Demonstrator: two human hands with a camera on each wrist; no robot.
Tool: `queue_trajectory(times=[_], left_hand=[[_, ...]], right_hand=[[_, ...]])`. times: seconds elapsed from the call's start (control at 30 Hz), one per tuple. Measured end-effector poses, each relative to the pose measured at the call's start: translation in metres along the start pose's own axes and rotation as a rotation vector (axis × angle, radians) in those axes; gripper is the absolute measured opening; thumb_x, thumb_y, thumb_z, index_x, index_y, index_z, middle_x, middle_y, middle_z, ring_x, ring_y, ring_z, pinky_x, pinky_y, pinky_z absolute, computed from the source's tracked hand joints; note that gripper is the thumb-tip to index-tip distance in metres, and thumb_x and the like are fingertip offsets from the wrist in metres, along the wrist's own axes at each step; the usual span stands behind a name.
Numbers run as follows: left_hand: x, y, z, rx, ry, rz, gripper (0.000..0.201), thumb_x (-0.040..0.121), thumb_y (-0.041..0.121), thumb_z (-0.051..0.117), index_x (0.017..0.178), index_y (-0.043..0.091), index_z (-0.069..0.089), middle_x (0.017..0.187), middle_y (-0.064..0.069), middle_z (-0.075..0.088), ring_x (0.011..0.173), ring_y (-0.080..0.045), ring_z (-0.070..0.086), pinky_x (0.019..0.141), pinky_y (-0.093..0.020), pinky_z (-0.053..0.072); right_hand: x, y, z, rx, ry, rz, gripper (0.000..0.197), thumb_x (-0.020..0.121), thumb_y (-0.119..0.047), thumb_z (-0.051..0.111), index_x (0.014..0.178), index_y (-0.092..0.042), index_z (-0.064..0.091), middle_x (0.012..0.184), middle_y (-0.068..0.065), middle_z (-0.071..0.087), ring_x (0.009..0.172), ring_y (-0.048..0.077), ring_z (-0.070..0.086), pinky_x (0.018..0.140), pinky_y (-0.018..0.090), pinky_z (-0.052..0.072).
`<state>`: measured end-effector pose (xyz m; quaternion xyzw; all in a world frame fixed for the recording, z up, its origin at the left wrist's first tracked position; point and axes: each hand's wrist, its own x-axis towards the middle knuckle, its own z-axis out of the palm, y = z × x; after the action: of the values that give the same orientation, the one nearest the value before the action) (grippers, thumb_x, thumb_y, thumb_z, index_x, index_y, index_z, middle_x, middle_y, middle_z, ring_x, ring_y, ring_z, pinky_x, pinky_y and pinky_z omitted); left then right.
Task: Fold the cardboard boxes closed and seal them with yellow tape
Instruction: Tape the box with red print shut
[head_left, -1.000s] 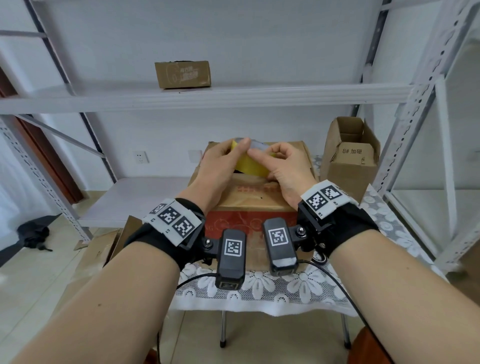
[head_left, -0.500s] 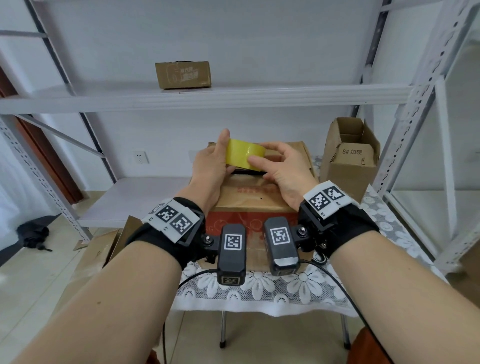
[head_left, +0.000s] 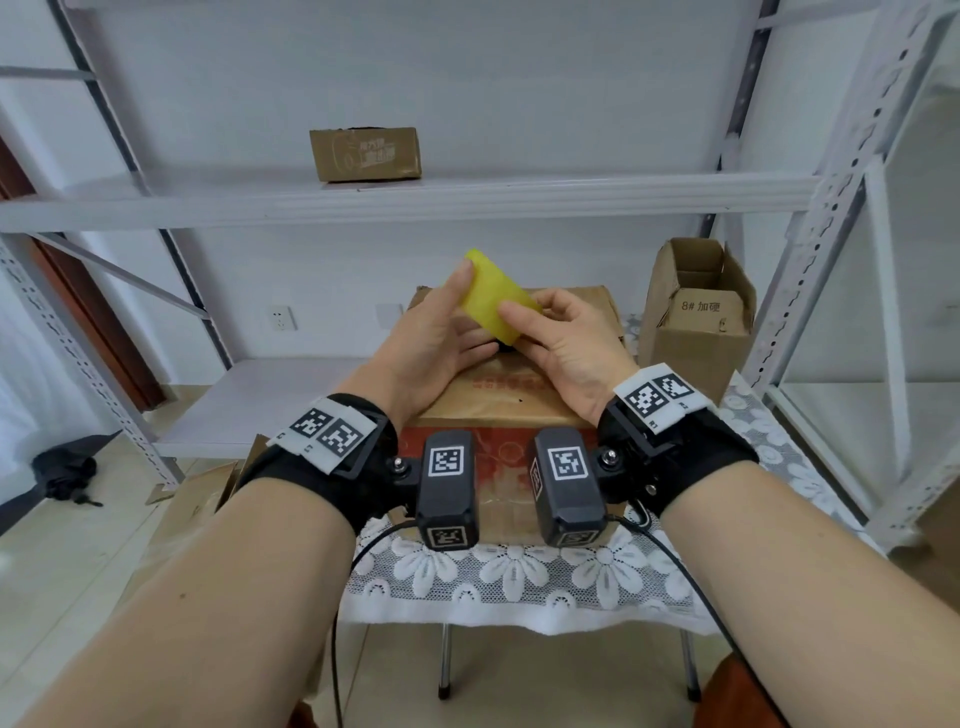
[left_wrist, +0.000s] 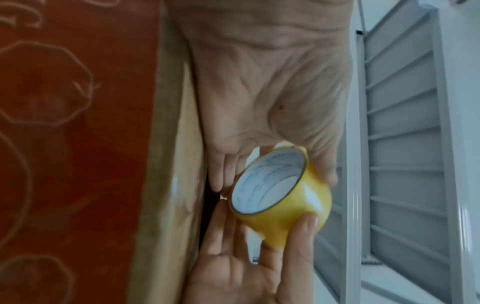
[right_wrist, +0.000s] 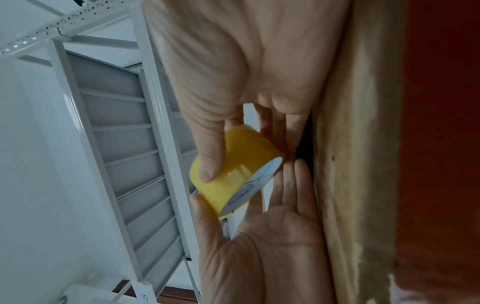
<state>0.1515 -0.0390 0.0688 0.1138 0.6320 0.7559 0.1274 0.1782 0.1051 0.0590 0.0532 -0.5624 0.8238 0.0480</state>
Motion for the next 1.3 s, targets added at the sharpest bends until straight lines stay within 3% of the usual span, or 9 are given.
queue_trajectory(times=[0.13, 0.3, 0.37, 0.53, 0.63, 0.8, 0.9, 1.1, 1.3], left_hand=[[-0.003, -0.006, -0.001, 0.007, -0.015, 0.106, 0.075, 0.072, 0.019, 0.076, 0.139, 0.014, 0.044, 0.128, -0.008, 0.061, 0.116, -0.023, 0.062, 0.092, -0.033, 0.052], [-0.006, -0.012, 0.014, 0.447, 0.032, 0.346, 0.092, 0.064, -0.009, 0.082, 0.139, 0.02, 0.038, 0.117, 0.003, 0.059, 0.103, -0.013, 0.063, 0.08, -0.022, 0.054], [-0.006, -0.012, 0.016, 0.502, 0.043, 0.375, 0.09, 0.066, -0.009, 0.082, 0.139, 0.019, 0.037, 0.116, 0.007, 0.056, 0.105, -0.012, 0.062, 0.084, -0.021, 0.054], [-0.003, -0.01, 0.01, 0.358, -0.014, 0.206, 0.074, 0.069, 0.001, 0.085, 0.131, 0.007, 0.044, 0.117, -0.01, 0.066, 0.101, -0.017, 0.068, 0.081, -0.026, 0.053], [-0.003, -0.012, 0.012, 0.486, 0.031, 0.298, 0.085, 0.067, -0.004, 0.083, 0.136, 0.013, 0.036, 0.125, -0.005, 0.057, 0.098, -0.014, 0.067, 0.082, -0.026, 0.056], [0.0, -0.015, 0.012, 0.555, -0.018, 0.347, 0.095, 0.061, 0.004, 0.085, 0.137, 0.026, 0.03, 0.121, -0.002, 0.056, 0.098, -0.019, 0.067, 0.086, -0.035, 0.057], [-0.002, -0.012, 0.011, 0.418, -0.044, 0.268, 0.088, 0.069, 0.005, 0.086, 0.135, 0.029, 0.033, 0.119, -0.006, 0.061, 0.103, -0.019, 0.068, 0.087, -0.029, 0.056], [-0.002, -0.013, 0.007, 0.31, -0.006, 0.228, 0.084, 0.06, 0.016, 0.088, 0.127, 0.033, 0.041, 0.117, -0.008, 0.068, 0.103, -0.023, 0.068, 0.092, -0.038, 0.055], [-0.001, -0.016, 0.004, 0.306, 0.008, 0.282, 0.084, 0.067, -0.003, 0.085, 0.13, 0.028, 0.039, 0.122, -0.006, 0.063, 0.105, -0.022, 0.068, 0.086, -0.032, 0.056]], right_hand=[[0.0, -0.002, 0.0, 0.065, 0.028, 0.01, 0.024, 0.079, -0.011, 0.072, 0.07, -0.014, 0.05, 0.077, 0.007, 0.058, 0.077, 0.018, 0.058, 0.079, 0.031, 0.05], [-0.001, 0.0, 0.003, -0.066, 0.084, 0.026, 0.031, 0.067, -0.025, 0.082, 0.064, -0.019, 0.052, 0.086, 0.015, 0.059, 0.086, 0.027, 0.056, 0.075, 0.04, 0.043], [0.0, -0.001, 0.001, -0.044, 0.083, 0.03, 0.03, 0.073, -0.019, 0.079, 0.065, -0.017, 0.05, 0.083, 0.014, 0.06, 0.085, 0.027, 0.057, 0.074, 0.039, 0.044], [-0.002, -0.004, 0.005, 0.004, 0.011, 0.056, 0.028, 0.066, -0.023, 0.078, 0.072, -0.015, 0.052, 0.086, 0.016, 0.062, 0.084, 0.026, 0.059, 0.079, 0.04, 0.048], [-0.002, -0.003, 0.006, 0.023, 0.035, 0.03, 0.028, 0.071, -0.02, 0.078, 0.084, -0.007, 0.057, 0.088, 0.017, 0.068, 0.085, 0.028, 0.063, 0.082, 0.044, 0.05], [-0.004, -0.004, 0.005, 0.082, 0.066, 0.031, 0.056, 0.075, -0.026, 0.076, 0.114, 0.008, 0.057, 0.112, 0.029, 0.063, 0.098, 0.036, 0.061, 0.098, 0.054, 0.046], [-0.004, -0.005, 0.004, 0.094, 0.052, 0.046, 0.058, 0.08, -0.028, 0.072, 0.119, 0.011, 0.057, 0.114, 0.029, 0.063, 0.098, 0.036, 0.063, 0.097, 0.049, 0.048], [-0.005, -0.005, 0.002, 0.079, -0.001, 0.048, 0.038, 0.08, -0.013, 0.07, 0.112, 0.003, 0.057, 0.096, 0.02, 0.067, 0.084, 0.028, 0.067, 0.086, 0.04, 0.054], [-0.006, -0.004, 0.001, 0.073, -0.079, 0.038, 0.031, 0.081, -0.003, 0.065, 0.111, 0.002, 0.059, 0.087, 0.013, 0.071, 0.078, 0.023, 0.069, 0.074, 0.032, 0.057]])
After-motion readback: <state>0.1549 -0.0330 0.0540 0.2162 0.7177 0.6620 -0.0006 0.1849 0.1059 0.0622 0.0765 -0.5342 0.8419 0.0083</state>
